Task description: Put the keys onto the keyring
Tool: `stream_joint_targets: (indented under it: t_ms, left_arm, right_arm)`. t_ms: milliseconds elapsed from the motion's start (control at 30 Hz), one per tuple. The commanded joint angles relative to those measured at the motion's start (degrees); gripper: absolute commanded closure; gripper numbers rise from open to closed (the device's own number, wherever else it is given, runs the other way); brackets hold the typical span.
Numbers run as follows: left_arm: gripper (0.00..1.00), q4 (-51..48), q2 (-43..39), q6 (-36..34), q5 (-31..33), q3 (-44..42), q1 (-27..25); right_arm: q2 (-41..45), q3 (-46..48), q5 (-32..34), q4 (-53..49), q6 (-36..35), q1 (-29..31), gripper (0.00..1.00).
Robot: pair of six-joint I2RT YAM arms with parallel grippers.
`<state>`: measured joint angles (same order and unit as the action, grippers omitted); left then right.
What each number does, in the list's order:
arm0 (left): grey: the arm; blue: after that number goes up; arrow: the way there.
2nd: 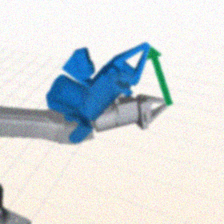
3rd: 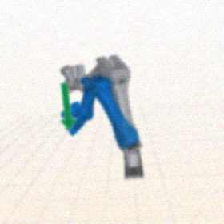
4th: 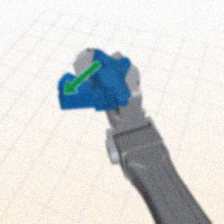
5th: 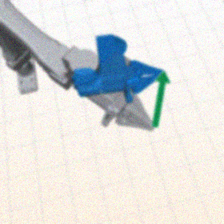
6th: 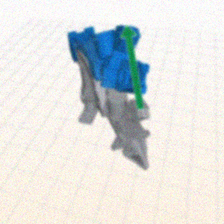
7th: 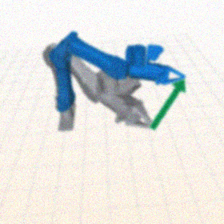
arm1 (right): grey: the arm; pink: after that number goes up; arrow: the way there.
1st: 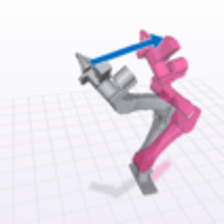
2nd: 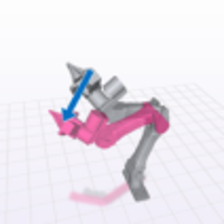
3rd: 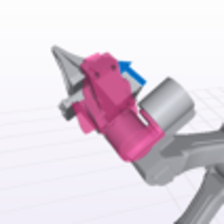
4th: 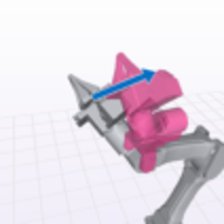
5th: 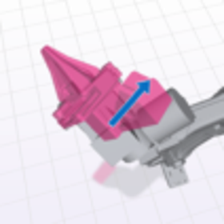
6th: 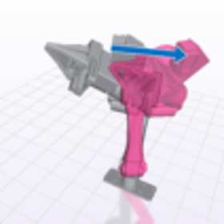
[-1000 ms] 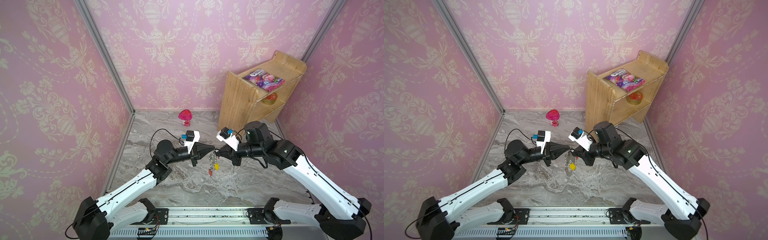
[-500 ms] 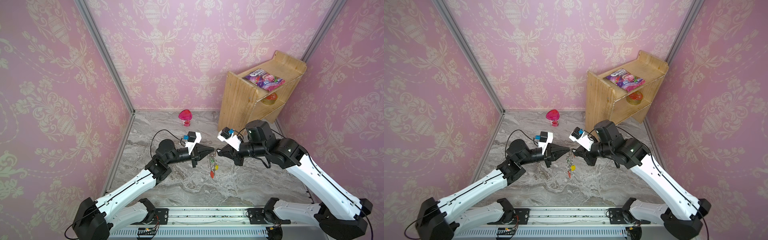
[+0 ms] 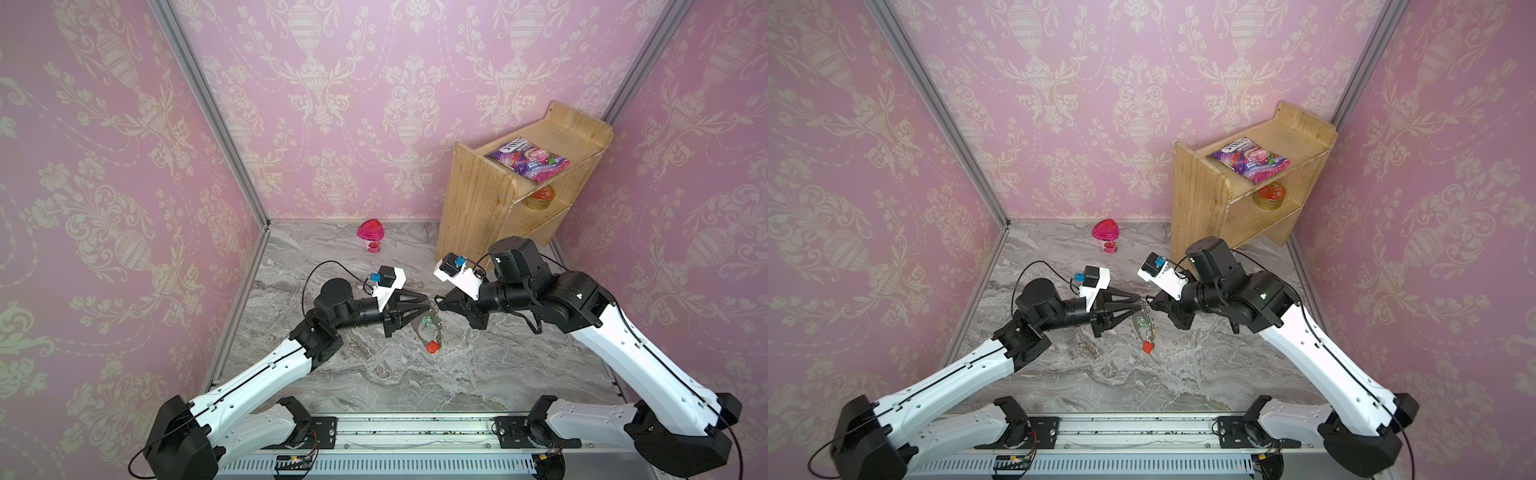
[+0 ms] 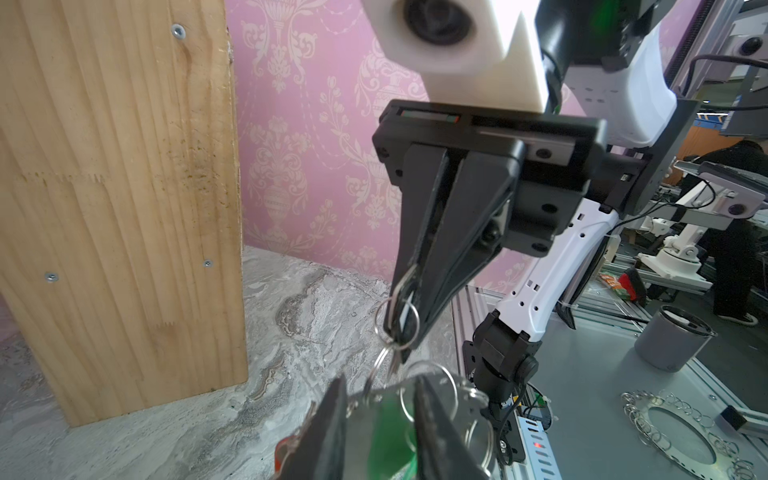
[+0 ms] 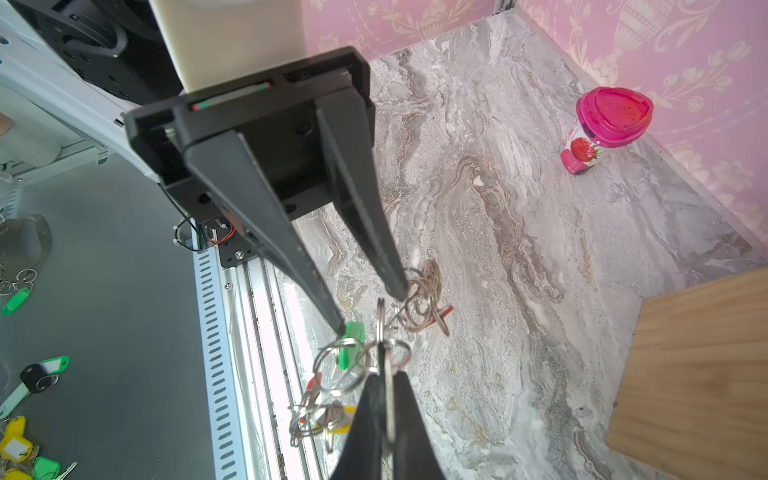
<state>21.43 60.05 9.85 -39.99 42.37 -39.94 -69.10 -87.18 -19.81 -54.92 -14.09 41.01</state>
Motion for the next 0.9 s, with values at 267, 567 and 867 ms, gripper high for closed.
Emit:
stream_joint_targets:
  t_ms: [267,567,867]
  left_arm:
    - [0.08,-13.29,-8.11,-5.63,12.33,-0.01,0.05]
    - [0.05,-24.89,-13.62,-6.51,23.61,-1.12,0.04]
    - [0.02,-31.4,-19.7,-3.86,33.99,-2.16,0.04]
  right_arm:
    - [-3.2,-3.96,1.71,-1.91,-1.25,0.4,1.0]
    - [-7.15,-4.39,4.06,-3.81,0.17,0.95,1.0]
    - [-11.06,-3.58,3.65,-2.95,2.93,3.07,1.0]
